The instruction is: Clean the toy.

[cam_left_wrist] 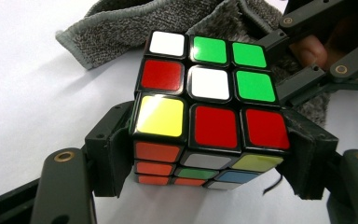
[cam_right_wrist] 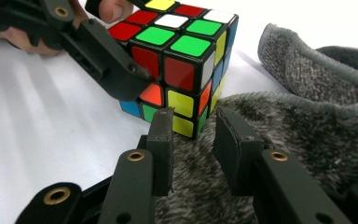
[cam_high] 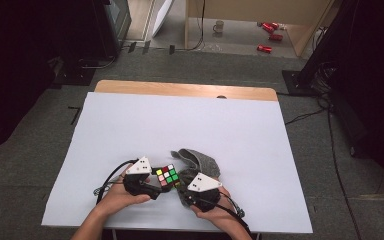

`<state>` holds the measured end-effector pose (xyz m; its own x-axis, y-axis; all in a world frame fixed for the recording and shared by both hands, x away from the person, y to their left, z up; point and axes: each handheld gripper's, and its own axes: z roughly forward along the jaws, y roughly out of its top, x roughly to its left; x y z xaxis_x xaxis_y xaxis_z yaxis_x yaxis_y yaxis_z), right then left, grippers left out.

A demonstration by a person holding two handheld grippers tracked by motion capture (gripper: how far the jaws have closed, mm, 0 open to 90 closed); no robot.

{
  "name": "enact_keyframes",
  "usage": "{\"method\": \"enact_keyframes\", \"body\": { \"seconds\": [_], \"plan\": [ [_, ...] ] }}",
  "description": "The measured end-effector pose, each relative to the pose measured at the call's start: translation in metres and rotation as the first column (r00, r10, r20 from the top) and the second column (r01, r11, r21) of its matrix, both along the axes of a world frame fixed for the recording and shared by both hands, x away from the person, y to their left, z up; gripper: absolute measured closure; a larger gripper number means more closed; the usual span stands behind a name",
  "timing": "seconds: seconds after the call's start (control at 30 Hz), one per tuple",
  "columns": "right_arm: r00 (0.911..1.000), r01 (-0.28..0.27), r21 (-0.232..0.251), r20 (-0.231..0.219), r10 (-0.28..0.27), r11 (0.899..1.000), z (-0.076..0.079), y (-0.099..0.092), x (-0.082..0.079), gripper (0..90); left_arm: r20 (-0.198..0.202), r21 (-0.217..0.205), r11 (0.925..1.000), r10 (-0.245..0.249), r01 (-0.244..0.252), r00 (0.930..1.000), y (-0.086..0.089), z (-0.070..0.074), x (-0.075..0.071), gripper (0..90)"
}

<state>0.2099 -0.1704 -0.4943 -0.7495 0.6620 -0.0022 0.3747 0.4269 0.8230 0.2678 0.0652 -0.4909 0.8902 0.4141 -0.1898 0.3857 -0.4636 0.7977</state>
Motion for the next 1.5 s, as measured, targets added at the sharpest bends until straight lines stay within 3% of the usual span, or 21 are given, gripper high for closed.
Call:
{"method": "enact_keyframes", "body": {
  "seconds": [0.13,0.27,0.37,0.63,0.83,1.0,1.07,1.13,1.2,1.27,1.5],
  "plan": [
    [1.0,-0.004,-0.013,0.002,0.004,1.0,-0.002,0.002,-0.001,68.5,-0.004,-0.003,0.9999,0.017,-0.017,0.9999,0.003,0.001,0.002,24.9],
    [0.9999,-0.006,0.015,0.015,0.006,1.0,0.001,0.003,-0.001,69.7,0.01,-0.017,0.9995,0.026,-0.025,0.9996,0.011,0.004,0.003,24.5],
    [0.9999,0.002,0.036,0.014,-0.003,0.999,0.003,0.001,-0.002,71.7,0.032,-0.041,0.9991,0.014,-0.012,0.9994,0.017,0.009,0.002,32.3],
    [0.9997,0.015,0.072,0.021,-0.016,0.997,0.008,0.001,0.0,69.3,0.038,-0.045,0.9974,0.057,-0.056,0.9976,0.02,0.01,0.007,33.2],
    [0.9998,0.021,0.087,-0.003,-0.021,0.996,0.008,0.002,0.003,69.6,0.075,-0.025,0.9993,0.03,-0.028,0.9968,0.021,0.011,0.005,33.8],
    [0.9996,0.026,0.081,-0.008,-0.025,0.996,0.008,0.005,0.003,68.8,0.075,-0.026,0.9996,0.011,-0.009,0.9971,0.023,0.011,0.004,33.9],
    [0.9998,0.018,0.078,-0.011,-0.017,0.997,0.007,0.008,0.003,68.6,0.019,-0.068,0.9973,-0.027,0.028,0.9994,0.025,0.014,0.005,33.9],
    [0.9999,0.008,0.082,-0.014,-0.007,0.997,0.007,0.008,0.002,68.3,0.001,-0.066,0.9973,-0.031,0.031,0.9995,0.025,0.015,0.006,33.9],
    [0.9999,-0.002,0.092,-0.011,0.003,0.996,0.009,0.008,0.0,70.2,-0.069,-0.075,0.9964,-0.046,0.041,0.9966,0.026,0.012,0.01,33.9],
    [1.0,-0.002,0.1,-0.006,0.003,0.995,0.011,0.007,-0.001,70.4,-0.101,-0.093,0.995,-0.045,0.036,0.9938,0.028,0.01,0.013,34.0],
    [0.9998,0.01,0.128,0.014,-0.012,0.992,0.019,0.013,0.002,70.8,-0.126,-0.104,0.9945,-0.02,0.007,0.9918,0.03,0.01,0.019,33.4]
  ]
}}
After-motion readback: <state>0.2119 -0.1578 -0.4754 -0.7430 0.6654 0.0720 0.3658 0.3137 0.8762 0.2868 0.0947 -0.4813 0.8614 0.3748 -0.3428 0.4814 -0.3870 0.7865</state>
